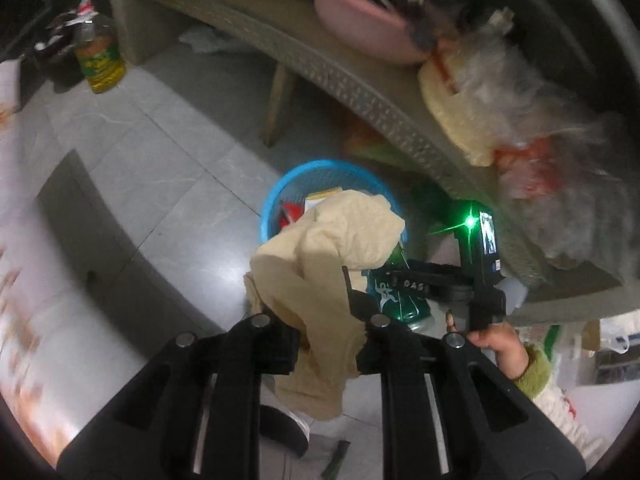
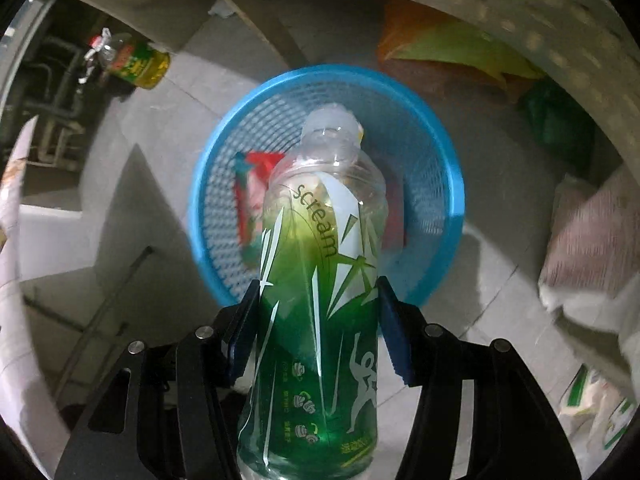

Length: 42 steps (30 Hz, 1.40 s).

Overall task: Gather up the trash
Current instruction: 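Carry the napkin and bottle over the wastebasket and open both tools, then bring both tools back over the table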

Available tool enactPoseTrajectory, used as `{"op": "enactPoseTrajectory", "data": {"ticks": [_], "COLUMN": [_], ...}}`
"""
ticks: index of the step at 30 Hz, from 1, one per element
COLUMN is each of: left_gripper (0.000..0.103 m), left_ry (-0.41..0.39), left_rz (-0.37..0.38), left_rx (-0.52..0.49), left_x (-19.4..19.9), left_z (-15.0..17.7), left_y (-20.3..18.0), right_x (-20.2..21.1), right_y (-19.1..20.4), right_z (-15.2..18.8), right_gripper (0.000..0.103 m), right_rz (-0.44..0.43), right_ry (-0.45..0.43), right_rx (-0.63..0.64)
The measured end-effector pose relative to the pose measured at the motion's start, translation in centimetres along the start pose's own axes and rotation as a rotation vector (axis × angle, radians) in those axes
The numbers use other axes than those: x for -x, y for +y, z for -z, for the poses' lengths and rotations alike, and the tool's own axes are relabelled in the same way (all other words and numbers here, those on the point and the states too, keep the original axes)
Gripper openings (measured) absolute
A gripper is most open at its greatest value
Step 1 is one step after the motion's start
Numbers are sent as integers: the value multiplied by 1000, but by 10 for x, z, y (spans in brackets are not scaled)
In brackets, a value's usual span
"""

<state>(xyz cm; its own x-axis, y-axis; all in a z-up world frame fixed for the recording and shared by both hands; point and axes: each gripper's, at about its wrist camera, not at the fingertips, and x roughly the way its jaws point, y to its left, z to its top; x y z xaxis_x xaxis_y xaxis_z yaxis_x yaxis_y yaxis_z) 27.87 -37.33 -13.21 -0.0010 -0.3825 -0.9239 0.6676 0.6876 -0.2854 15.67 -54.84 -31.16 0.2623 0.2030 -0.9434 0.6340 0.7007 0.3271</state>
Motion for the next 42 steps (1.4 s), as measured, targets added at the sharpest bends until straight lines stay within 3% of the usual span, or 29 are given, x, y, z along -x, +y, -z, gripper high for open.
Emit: {"op": "enactPoseTrajectory", "data": {"ticks": [7,9,11,17,23,28,34,38,42], "left_gripper": [16,28,50,59,62,64,70,74,76], "left_ry": [92,130,152,156,87,22,-119,-261,-346], "left_rz": [-23,-33,-44,6,53,147,201,157,117], "left_rx": [75,111,152,242,253,223,118,71,108], "left_x": [-105,-133,-146,-142,-98,-37,69,138,184], "left_z": [-39,-41,-41,-35,-37,-23,29,80,132], "left_y": [-4,-2,2,13,8,-1,-8,1,23], "right_x": [-9,-5,-2,21,43,66,99,134,169], "right_y": [-15,-22,-26,-31,-28,-21,-6,16,50], "right_z": [-22,-20,-19,4,40,78,112,126,132], "right_gripper": [55,57,57,58,58,61,69,75,84], "right_rz": [61,61,64,58,39,6,-13,5,57], "right_ry": [-84,-111,-142,-225,-259,-280,-298,-355,-428], "right_rx": [-28,-55,-72,-83,-81,-80,-49,7,89]}}
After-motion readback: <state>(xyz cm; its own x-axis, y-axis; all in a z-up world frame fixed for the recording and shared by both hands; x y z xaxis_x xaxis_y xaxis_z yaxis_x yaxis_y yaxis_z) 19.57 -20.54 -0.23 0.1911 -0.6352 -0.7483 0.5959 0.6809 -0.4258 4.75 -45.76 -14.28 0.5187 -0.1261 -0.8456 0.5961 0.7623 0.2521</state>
